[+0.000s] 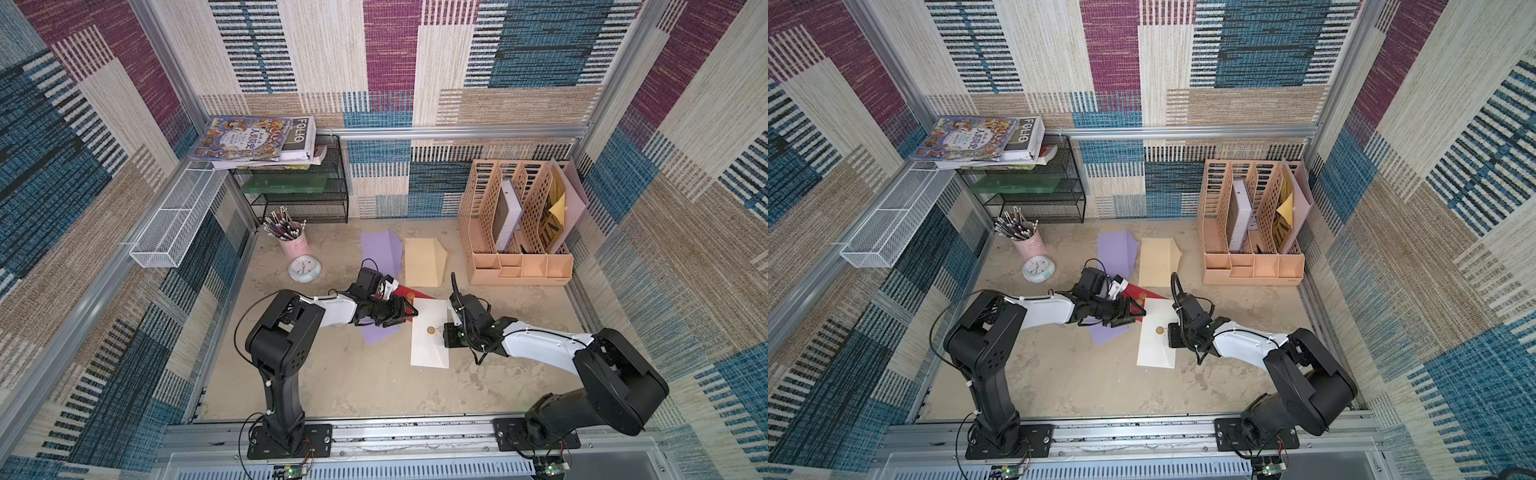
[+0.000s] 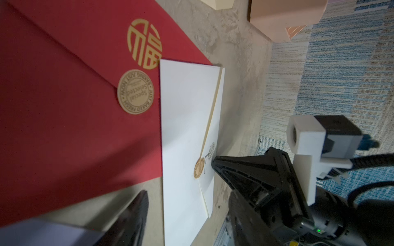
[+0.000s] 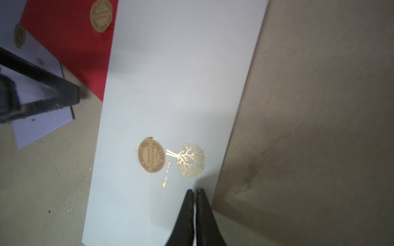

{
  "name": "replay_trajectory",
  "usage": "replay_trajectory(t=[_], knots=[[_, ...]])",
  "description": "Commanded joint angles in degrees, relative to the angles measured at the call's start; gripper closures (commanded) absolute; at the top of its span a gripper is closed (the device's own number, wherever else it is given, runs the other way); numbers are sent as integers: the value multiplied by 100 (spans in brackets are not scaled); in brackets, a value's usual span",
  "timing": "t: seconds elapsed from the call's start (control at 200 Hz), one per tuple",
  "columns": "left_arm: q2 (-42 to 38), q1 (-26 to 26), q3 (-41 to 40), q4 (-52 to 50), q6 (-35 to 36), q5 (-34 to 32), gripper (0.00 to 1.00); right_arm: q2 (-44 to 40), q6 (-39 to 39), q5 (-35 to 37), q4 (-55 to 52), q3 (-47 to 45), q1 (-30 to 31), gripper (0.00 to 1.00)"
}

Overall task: Open the envelope
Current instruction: Pick up the envelope from the center of the board.

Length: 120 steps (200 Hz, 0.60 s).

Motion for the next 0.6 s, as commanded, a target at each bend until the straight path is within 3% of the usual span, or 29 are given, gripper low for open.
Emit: replay_trajectory(t=[0.0,0.406,0.596], knots=[[90,-62,20,128,-24,113,38,119,32,9,-68,-49,-34,90],[235,-181,-15,403,-180,190,39,354,-10,-175,91,-104,-130,91],[126,-199,-199,1198,-473,430,43,417,-22,-209,124,-129,-141,91]])
